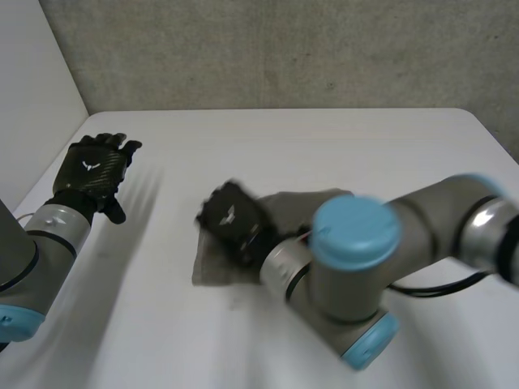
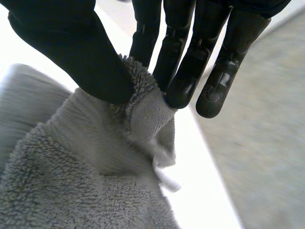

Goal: Fold the towel.

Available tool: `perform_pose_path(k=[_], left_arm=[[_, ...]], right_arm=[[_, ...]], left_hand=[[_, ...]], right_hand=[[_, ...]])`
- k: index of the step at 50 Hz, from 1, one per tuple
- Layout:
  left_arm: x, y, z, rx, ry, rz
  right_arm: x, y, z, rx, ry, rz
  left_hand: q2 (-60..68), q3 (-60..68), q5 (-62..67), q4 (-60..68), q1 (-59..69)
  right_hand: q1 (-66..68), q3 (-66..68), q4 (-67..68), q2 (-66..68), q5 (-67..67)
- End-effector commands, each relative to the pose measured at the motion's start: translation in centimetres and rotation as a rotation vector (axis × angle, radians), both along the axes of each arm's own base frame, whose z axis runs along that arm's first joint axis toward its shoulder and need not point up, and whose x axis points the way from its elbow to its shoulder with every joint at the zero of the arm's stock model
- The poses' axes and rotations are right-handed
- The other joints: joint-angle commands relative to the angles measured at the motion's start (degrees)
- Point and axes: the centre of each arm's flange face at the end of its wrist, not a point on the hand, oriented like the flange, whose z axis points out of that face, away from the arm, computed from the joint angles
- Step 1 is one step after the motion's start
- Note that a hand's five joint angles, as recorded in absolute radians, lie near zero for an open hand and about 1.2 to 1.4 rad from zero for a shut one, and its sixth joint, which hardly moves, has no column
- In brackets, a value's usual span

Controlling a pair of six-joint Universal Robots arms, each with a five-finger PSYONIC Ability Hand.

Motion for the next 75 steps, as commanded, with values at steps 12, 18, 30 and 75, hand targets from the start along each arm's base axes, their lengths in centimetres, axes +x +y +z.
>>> perform_pose_path(k=[12, 18, 30, 75], left_arm=[[-3.8, 2.8, 0.3, -0.005, 0.007, -0.126], [-7.9, 5.4, 2.0, -0.036, 0.083, -0.264], [-12.8, 4.3, -3.4, 0.096, 0.113, -0.311], [-3.9, 5.6, 1.2, 0.064, 0.13, -0.017]], right_arm=[[-4.1, -2.7, 4.5, 0.125, -0.157, -0.262], [-9.1, -4.8, 4.1, 0.274, -0.195, -0.404], [-15.4, -6.0, -1.6, 0.424, -0.093, -0.578], [-0.1, 3.7, -2.0, 0.266, -0.006, 0.012]], left_hand=[[0.7, 0.6, -1.6, 0.5, -0.1], [1.7, 1.6, -0.6, 1.6, 0.9], [3.6, 3.4, 1.3, 3.4, 2.8], [2.4, 2.2, 0.1, 2.2, 1.6]], right_hand=[[-44.7, -58.3, -58.4, -57.6, -56.0], [-44.7, -58.3, -58.4, -57.6, -56.0], [-44.7, -58.3, -58.4, -57.6, -56.0], [-31.3, -44.9, -45.1, -44.2, -42.6]])
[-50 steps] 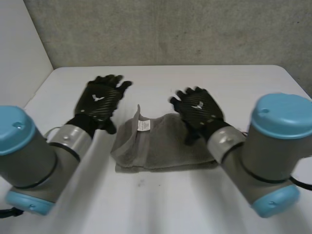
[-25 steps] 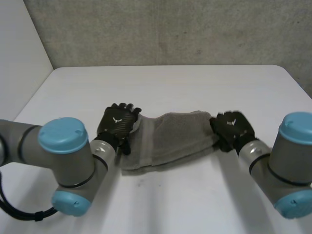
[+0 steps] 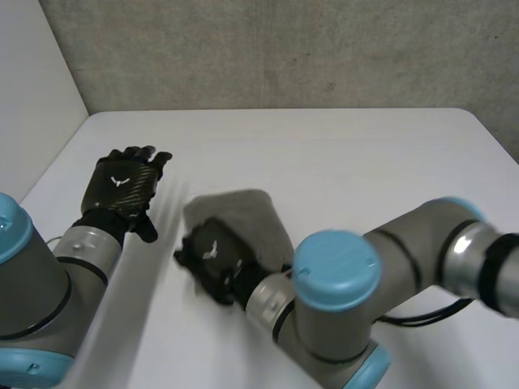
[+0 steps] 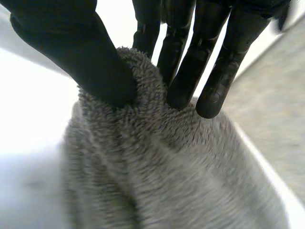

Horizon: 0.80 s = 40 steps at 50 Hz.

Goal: Fold the towel.

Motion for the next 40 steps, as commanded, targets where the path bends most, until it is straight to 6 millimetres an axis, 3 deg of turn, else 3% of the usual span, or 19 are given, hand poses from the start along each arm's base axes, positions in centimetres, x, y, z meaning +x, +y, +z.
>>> perform_pose_path(k=[1, 2, 4, 5, 7, 10, 12, 16, 21, 23, 28, 34, 40], left_arm=[[-0.3, -0.3, 0.5, 0.005, 0.071, -0.005], [-0.3, -0.3, 0.5, 0.005, 0.071, -0.005], [-1.0, -0.5, 1.6, -0.02, 0.105, -0.024], [-1.0, -0.5, 1.6, -0.021, 0.105, -0.024], [-2.3, -0.3, 2.6, -0.038, 0.126, -0.061], [-2.9, -0.1, 3.0, -0.04, 0.135, -0.08], [-4.1, 0.2, 3.1, -0.011, 0.16, -0.111], [-5.5, 0.5, 2.5, 0.058, 0.199, -0.139], [-6.1, 0.2, -0.5, 0.218, 0.215, -0.108], [-5.9, 0.0, -2.6, 0.293, 0.184, -0.054], [-5.6, -0.1, -5.2, 0.354, 0.135, -0.008], [-5.4, 0.1, -6.0, 0.376, 0.117, -0.004], [-5.4, 0.2, -5.5, 0.366, 0.124, -0.006]], right_arm=[[-0.7, -0.8, 1.5, 0.01, 0.02, -0.093], [-0.7, -0.8, 1.6, 0.01, 0.02, -0.093], [-2.3, -3.1, 4.4, 0.026, -0.057, -0.218], [-2.3, -3.2, 4.4, 0.026, -0.057, -0.218], [-4.2, -5.4, 6.6, 0.101, -0.159, -0.318], [-5.1, -6.1, 7.4, 0.148, -0.212, -0.35], [-6.7, -7.9, 8.5, 0.241, -0.307, -0.408], [-8.0, -9.4, 8.6, 0.337, -0.338, -0.439], [-7.8, -10.5, 7.1, 0.444, -0.293, -0.405], [-7.1, -11.3, 4.6, 0.502, -0.23, -0.406], [-6.2, -11.8, 1.7, 0.536, -0.125, -0.401], [-5.0, -11.6, -0.8, 0.465, -0.021, -0.359], [-4.7, -11.3, -0.5, 0.416, 0.002, -0.346]], left_hand=[[2.1, 2.0, 0.8, 2.0, 2.2], [2.1, 2.0, 0.8, 2.0, 2.2], [4.8, 4.7, 3.5, 4.7, 4.9], [4.8, 4.7, 3.5, 4.7, 4.9], [4.8, 4.7, 3.5, 4.7, 4.9], [4.8, 4.7, 3.5, 4.7, 4.9], [4.8, 4.7, 3.5, 4.7, 4.9], [5.0, 4.9, 3.6, 4.9, 5.1], [5.3, 5.2, 4.0, 5.2, 5.4], [5.0, 4.9, 3.7, 4.9, 5.1], [3.5, 3.4, 2.1, 3.4, 3.6], [2.8, 2.7, 1.5, 2.7, 2.9], [2.6, 2.5, 1.3, 2.5, 2.7]], right_hand=[[-43.2, -56.0, -56.3, -55.9, -55.6], [-43.2, -56.0, -56.3, -55.9, -55.6], [-43.2, -56.0, -56.3, -55.9, -55.6], [-43.2, -56.0, -56.3, -55.9, -55.6], [-43.2, -56.0, -56.3, -55.9, -55.6], [-43.2, -56.0, -56.3, -55.9, -55.6], [-43.2, -56.0, -56.3, -55.9, -55.6], [-43.2, -56.0, -56.3, -55.9, -55.6], [-43.2, -56.0, -56.3, -55.9, -55.6], [-43.2, -56.0, -56.3, -55.9, -55.6], [-43.2, -56.0, -56.3, -55.9, -55.6], [-43.2, -56.0, -56.3, -55.9, -55.6], [-43.2, -56.0, -56.3, -55.9, -55.6]])
